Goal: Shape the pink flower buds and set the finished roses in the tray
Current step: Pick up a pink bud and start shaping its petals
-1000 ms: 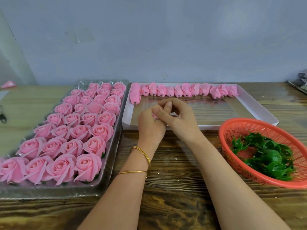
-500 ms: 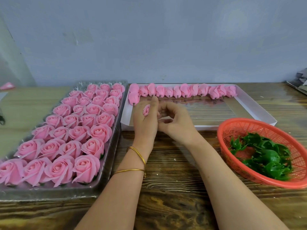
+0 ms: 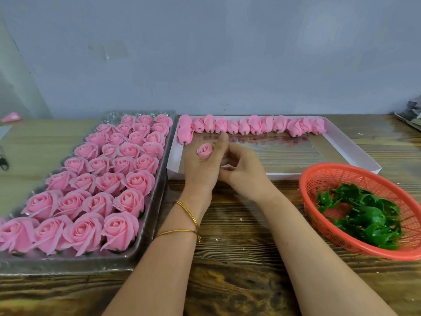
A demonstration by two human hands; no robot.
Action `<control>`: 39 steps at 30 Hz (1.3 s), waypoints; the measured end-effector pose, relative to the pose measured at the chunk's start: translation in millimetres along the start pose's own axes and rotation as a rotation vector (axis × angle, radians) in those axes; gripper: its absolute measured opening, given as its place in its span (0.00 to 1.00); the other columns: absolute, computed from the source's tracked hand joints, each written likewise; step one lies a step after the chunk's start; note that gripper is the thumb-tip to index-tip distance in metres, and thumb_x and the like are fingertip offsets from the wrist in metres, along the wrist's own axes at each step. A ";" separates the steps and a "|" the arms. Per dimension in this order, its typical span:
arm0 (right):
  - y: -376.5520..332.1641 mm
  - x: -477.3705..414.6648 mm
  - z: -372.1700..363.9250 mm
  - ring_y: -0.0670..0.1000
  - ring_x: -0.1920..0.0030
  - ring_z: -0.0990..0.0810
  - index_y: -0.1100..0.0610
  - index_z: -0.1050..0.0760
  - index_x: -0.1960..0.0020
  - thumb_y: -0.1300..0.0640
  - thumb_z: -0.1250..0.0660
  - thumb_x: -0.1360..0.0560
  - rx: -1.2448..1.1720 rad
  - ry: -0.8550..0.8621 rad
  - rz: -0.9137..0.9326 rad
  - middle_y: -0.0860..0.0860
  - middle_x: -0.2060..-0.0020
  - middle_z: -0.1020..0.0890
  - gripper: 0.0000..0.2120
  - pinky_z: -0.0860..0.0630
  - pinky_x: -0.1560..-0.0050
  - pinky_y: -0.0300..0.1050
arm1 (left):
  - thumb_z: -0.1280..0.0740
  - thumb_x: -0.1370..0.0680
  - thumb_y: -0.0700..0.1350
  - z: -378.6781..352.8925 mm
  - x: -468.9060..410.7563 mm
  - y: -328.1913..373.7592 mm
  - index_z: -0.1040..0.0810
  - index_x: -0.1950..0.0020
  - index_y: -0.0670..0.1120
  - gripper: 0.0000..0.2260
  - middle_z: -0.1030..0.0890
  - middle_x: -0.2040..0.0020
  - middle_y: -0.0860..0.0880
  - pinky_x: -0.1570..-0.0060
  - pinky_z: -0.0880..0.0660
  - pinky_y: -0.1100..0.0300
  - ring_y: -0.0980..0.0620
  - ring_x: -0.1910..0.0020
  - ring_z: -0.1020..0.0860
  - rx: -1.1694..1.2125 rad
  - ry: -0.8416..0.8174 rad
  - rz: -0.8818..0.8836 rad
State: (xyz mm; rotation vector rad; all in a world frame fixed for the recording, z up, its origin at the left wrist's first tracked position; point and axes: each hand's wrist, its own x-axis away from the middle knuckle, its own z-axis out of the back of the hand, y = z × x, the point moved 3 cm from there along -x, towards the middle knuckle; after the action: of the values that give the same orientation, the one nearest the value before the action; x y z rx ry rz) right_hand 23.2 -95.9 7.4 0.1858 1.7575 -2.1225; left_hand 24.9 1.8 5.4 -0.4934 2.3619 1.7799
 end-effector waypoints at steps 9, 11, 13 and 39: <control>-12.1 3.0 -0.1 0.54 0.53 0.24 0.75 0.26 0.48 0.76 0.35 0.28 -0.026 -0.111 -0.061 0.65 0.56 0.21 0.10 0.25 0.44 0.57 | 0.28 0.29 0.55 3.7 -4.2 -6.5 0.21 0.65 0.48 0.11 0.22 0.67 0.49 0.59 0.21 0.57 0.51 0.61 0.20 0.016 0.014 0.089; -12.5 3.1 -0.2 0.53 0.55 0.24 0.74 0.26 0.48 0.77 0.34 0.30 -0.018 -0.090 -0.063 0.62 0.57 0.22 0.10 0.25 0.47 0.53 | 0.28 0.30 0.58 2.7 -3.4 -7.8 0.23 0.70 0.51 0.14 0.23 0.70 0.52 0.58 0.20 0.57 0.53 0.63 0.19 0.026 0.022 0.130; -12.1 3.3 -1.0 0.52 0.55 0.23 0.70 0.24 0.47 0.77 0.33 0.32 -0.009 -0.074 -0.070 0.61 0.55 0.21 0.14 0.23 0.50 0.51 | 0.29 0.29 0.60 1.1 -2.8 -9.2 0.24 0.74 0.52 0.17 0.22 0.70 0.52 0.58 0.20 0.57 0.54 0.64 0.18 0.047 0.028 0.197; -13.4 4.7 -1.2 0.50 0.58 0.24 0.61 0.23 0.49 0.74 0.31 0.31 0.004 -0.060 -0.051 0.56 0.56 0.21 0.14 0.23 0.52 0.46 | 0.31 0.27 0.58 -1.3 0.3 -3.5 0.21 0.65 0.45 0.18 0.23 0.65 0.44 0.50 0.21 0.48 0.49 0.61 0.21 0.017 0.020 0.138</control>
State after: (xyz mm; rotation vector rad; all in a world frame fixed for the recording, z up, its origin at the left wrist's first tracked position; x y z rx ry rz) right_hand 13.8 -93.7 17.8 0.0779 1.7414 -2.1448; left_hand 25.9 -0.3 2.5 -0.3550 2.4782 1.8178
